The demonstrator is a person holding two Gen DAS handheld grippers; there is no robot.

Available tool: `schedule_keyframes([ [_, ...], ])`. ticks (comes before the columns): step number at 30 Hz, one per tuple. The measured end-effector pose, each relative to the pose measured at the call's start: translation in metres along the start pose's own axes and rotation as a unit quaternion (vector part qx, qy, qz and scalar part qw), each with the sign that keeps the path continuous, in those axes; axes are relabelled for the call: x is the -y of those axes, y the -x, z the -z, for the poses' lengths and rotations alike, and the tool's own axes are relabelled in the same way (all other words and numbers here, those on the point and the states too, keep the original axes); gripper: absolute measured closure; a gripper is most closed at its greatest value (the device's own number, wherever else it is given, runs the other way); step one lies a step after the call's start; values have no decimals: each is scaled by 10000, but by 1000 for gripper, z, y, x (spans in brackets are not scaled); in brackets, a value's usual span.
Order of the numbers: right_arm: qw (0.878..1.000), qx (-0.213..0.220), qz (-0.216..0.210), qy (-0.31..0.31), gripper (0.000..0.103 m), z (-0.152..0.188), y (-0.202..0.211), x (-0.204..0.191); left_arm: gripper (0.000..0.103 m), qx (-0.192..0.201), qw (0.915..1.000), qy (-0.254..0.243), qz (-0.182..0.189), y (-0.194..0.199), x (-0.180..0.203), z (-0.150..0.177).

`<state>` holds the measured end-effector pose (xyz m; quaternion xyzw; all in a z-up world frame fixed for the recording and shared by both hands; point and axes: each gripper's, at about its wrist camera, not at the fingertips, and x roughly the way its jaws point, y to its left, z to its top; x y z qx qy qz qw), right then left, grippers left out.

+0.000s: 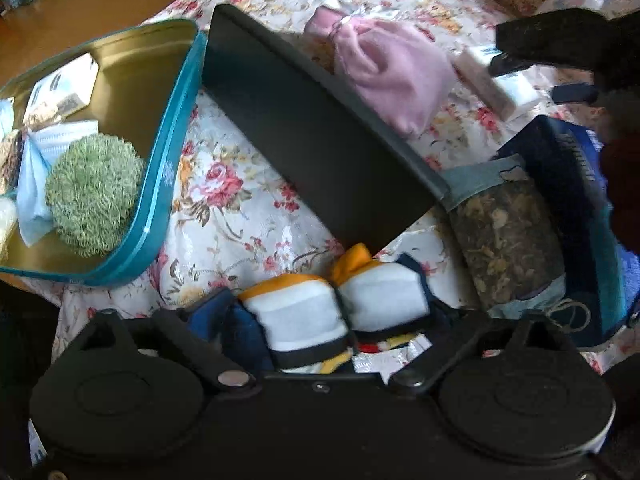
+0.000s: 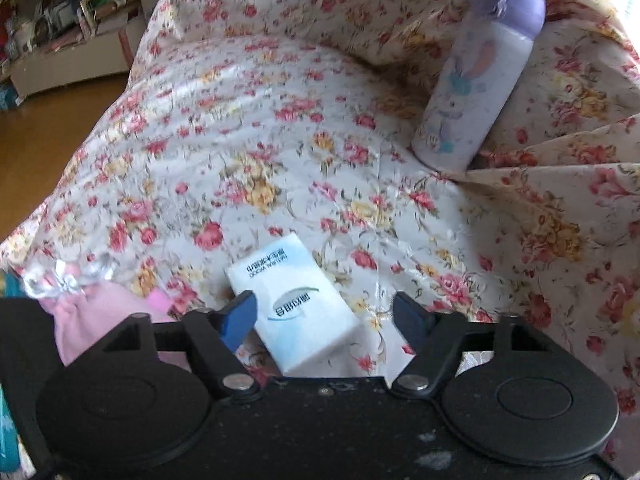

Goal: Organize soft objects
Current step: 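Grasp the sock bundle with the left gripper while the right gripper grasps the tissue pack, then carry the socks with the left gripper and the tissue pack with the right into the tin, opening both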

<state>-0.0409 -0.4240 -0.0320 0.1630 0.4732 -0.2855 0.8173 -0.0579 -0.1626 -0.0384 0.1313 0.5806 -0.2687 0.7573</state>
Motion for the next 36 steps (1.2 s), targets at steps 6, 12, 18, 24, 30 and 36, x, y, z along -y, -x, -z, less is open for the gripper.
schedule_keyframes([
  [6,9978,65,-477,-462,97,-4,8,22,33,0,9998,-4,185,7,-1,-3],
  [12,9895,275,-778,-1184,55,-8,18,50,35,-31,9998,-3,204,11,-3,-5],
  [18,9949,193,-756,-634,13,-8,10,22,35,-58,9998,-98,142,11,5,1],
  [24,9995,-200,-263,3,33,0,-10,2,35,25,9998,-150,153,18,10,2],
  [30,9995,-63,-307,-90,45,3,-6,9,35,178,9996,-176,141,34,8,5],
  [36,9905,548,-883,-904,45,-4,23,43,35,461,9989,-103,34,57,-2,5],
])
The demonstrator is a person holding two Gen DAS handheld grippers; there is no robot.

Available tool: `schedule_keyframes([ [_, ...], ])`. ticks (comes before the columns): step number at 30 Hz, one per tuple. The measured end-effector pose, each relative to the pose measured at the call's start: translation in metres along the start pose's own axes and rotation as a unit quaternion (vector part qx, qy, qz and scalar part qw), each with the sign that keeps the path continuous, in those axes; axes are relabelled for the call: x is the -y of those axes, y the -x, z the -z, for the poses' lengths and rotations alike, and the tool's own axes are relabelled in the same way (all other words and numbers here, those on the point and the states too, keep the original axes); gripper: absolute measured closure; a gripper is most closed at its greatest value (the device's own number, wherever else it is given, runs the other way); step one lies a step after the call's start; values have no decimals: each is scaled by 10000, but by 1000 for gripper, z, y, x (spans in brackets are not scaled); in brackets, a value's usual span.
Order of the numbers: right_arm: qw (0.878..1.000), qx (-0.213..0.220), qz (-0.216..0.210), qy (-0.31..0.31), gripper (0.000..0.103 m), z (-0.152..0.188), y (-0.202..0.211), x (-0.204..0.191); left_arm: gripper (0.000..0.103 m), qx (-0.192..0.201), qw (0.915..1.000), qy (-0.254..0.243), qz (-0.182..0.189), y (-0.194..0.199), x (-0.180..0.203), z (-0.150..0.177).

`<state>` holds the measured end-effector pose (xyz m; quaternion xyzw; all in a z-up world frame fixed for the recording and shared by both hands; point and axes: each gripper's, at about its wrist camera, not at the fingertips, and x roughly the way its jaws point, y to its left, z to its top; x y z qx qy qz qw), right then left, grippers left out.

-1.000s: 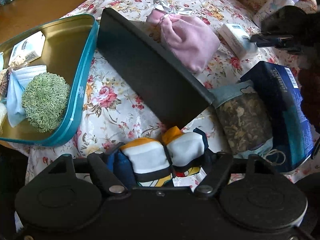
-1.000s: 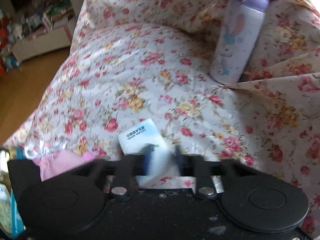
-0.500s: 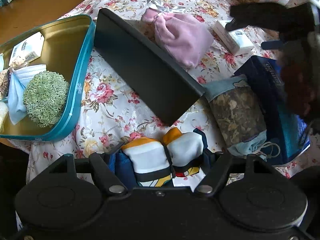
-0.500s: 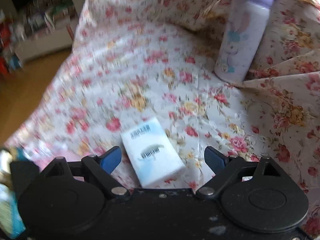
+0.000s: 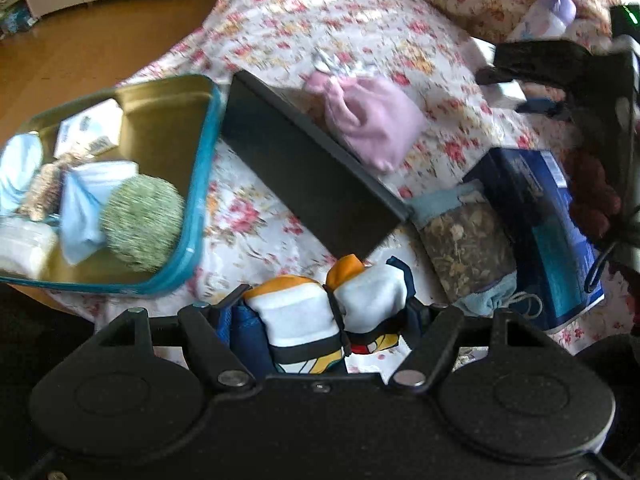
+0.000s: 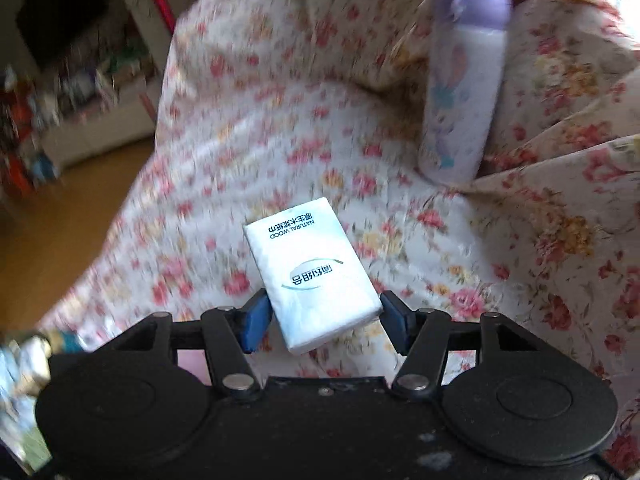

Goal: Organize soft objects
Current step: 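Carry the socks with the left gripper and the tissue pack with the right into the tin, opening both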

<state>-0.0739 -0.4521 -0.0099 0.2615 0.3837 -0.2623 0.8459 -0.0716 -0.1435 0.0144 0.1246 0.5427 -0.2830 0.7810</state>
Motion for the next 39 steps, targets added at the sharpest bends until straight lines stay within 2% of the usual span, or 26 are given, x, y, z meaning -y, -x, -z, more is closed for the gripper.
schedule_keyframes([
  [7,9982,195,-231,-524,45,-1,13,17,35,364,9990,207,-160,29,-31,-8],
  [17,9975,478,-187,-487,45,13,39,19,35,630,9958,440,-505,48,-82,-14],
  [29,9985,550,60,39,45,43,72,-9,35,699,9931,674,-655,56,-139,-18],
  [35,9974,645,-110,303,45,68,101,-36,35,744,9931,594,-687,55,-157,-27],
  [39,9972,551,-397,319,45,92,112,-60,35,754,9935,556,-651,52,-165,-30],
])
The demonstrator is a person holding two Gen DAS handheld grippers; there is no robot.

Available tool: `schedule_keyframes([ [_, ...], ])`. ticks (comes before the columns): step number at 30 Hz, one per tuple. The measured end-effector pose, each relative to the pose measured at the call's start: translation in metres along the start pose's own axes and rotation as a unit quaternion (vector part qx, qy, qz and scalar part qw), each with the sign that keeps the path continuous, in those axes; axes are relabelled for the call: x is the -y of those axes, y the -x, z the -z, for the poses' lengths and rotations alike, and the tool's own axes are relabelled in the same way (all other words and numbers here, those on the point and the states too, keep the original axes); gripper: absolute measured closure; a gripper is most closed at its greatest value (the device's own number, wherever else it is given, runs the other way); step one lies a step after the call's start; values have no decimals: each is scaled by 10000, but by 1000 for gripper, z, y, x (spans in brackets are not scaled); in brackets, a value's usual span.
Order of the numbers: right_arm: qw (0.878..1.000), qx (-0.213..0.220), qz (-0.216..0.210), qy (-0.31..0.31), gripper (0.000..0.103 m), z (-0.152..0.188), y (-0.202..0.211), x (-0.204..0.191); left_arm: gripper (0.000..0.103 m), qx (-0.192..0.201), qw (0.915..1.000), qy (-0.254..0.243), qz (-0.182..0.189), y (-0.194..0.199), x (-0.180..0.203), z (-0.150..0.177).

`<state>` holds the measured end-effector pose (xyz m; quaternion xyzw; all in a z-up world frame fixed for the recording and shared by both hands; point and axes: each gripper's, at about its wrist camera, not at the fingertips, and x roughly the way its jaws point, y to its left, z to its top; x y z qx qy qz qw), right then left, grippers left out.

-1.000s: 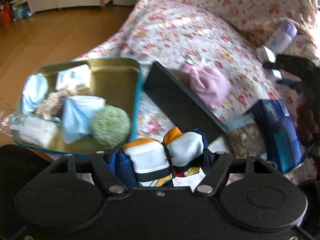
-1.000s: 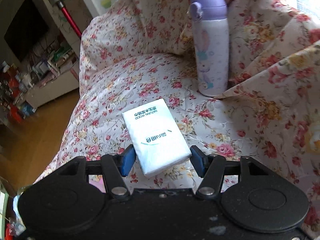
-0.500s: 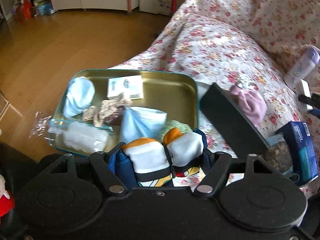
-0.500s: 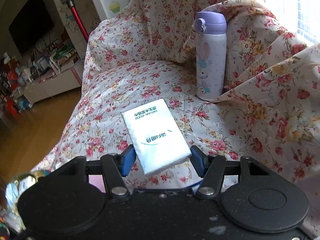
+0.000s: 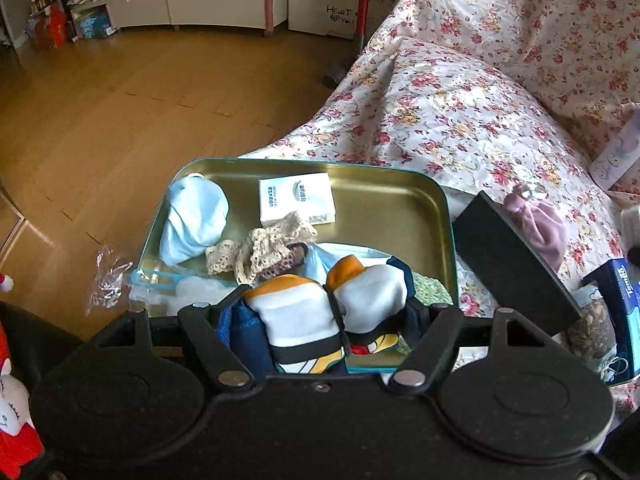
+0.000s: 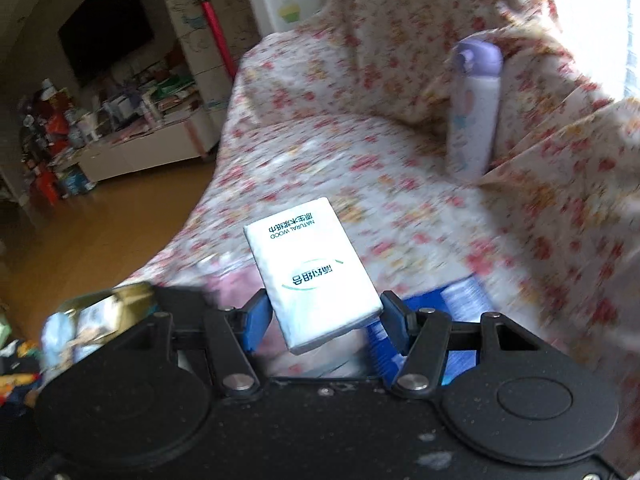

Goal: Organize soft objects
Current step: 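Carry the socks with the left gripper and the tissue pack with the right into the tin, opening both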

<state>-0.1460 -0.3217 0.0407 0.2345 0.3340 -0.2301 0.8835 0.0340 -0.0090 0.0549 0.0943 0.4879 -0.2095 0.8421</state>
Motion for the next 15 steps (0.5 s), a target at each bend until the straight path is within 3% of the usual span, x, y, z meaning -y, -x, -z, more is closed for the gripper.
schedule_keyframes([
  [7,9973,-281,-626,248,45,35,11,-59,35,61,10000,22,36,-2,-19,-18],
  [15,9906,-695,-960,689,44,33,-9,-128,35,-28,9998,-58,177,-13,-28,-29],
])
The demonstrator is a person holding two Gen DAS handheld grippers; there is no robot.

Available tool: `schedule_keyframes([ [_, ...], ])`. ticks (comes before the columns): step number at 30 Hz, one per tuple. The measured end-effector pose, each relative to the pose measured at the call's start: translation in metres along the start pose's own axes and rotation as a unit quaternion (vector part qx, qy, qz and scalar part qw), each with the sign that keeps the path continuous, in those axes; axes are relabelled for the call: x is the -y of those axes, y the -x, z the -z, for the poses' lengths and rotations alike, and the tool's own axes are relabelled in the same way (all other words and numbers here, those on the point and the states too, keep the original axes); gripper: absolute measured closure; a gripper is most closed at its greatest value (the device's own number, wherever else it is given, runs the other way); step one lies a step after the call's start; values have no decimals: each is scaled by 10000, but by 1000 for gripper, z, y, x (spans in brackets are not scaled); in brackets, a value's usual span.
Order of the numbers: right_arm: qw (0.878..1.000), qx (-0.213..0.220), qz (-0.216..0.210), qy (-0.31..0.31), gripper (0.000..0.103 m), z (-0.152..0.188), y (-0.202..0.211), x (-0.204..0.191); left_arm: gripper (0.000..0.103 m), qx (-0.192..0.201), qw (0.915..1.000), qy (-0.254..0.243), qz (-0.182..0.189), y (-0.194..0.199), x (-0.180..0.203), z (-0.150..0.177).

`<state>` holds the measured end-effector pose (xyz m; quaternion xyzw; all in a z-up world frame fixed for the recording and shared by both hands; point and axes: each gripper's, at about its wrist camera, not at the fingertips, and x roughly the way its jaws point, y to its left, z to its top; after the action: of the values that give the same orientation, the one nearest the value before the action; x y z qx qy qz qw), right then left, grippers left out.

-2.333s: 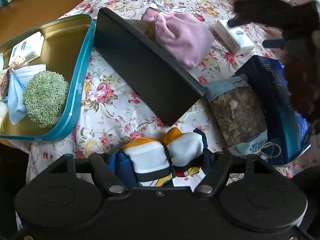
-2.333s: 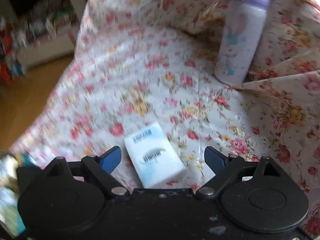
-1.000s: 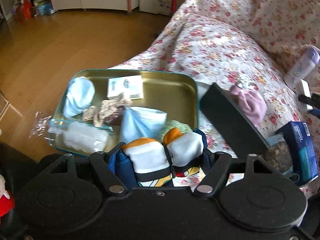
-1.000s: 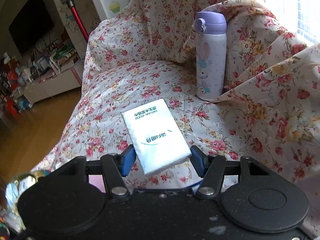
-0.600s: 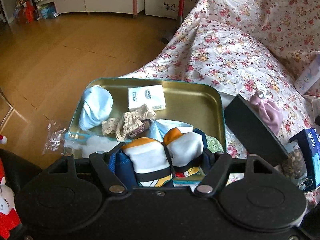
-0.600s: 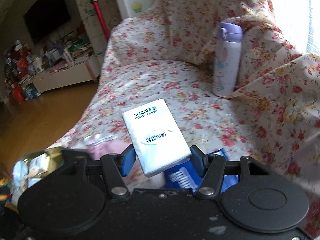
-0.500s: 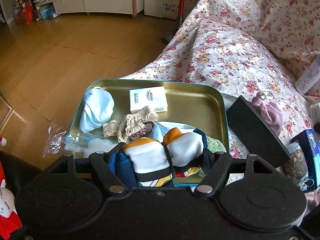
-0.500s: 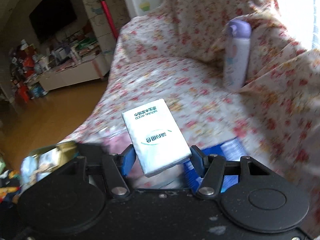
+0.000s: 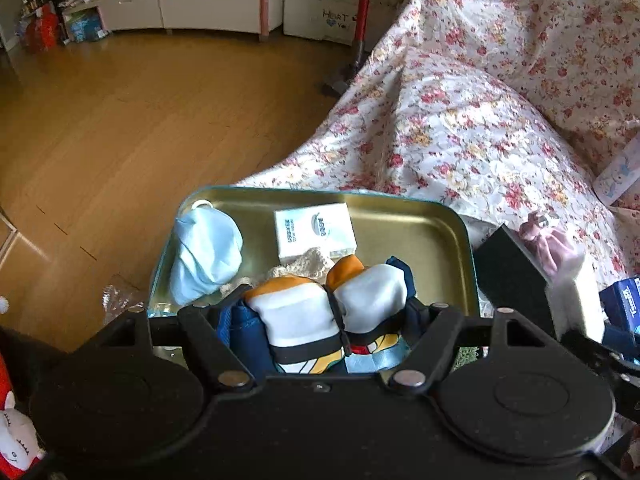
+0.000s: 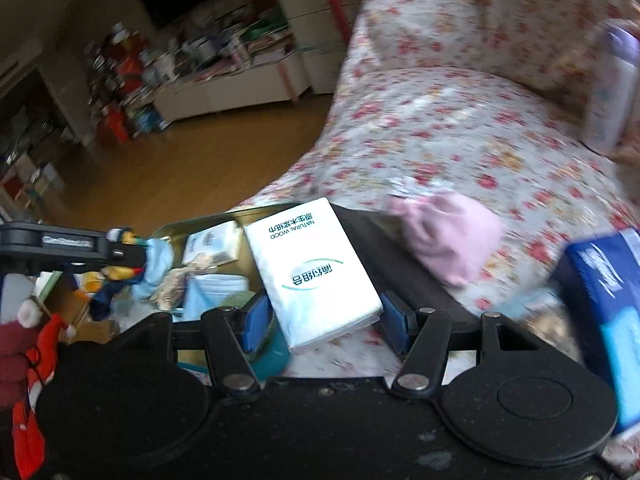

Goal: Organize soft objects
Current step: 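Carry the socks with the left gripper and the tissue pack with the right into the tin, opening both, then move both empty grippers from the tin back toward the pile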

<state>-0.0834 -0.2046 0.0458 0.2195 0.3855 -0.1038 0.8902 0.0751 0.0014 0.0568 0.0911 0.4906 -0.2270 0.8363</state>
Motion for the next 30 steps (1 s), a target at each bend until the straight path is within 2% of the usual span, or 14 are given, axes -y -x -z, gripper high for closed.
schedule_keyframes([
  [6,9996,-55,-118,245,44,-27,-19,-34,35,-290,9995,-76,114,-22,-1,8],
  [10,9992,-47,-137,363,44,-44,-33,-49,34,-320,9993,-140,122,-27,-3,11],
  [13,9989,-74,-255,396,42,-52,-41,-53,28,-308,9993,-181,140,-28,-4,14],
  [14,9988,-70,-281,397,35,-54,-45,-56,28,-298,9993,-174,153,-28,-5,14],
  [15,9988,-73,-278,398,33,-59,-51,-58,25,-291,9993,-156,157,-29,-5,15],
  [18,9988,-78,-205,431,33,-58,-54,-62,21,-220,9995,-113,191,-27,-7,16],
  [30,9992,43,37,408,33,-43,-28,-39,21,-241,9995,-179,96,-21,5,26],
])
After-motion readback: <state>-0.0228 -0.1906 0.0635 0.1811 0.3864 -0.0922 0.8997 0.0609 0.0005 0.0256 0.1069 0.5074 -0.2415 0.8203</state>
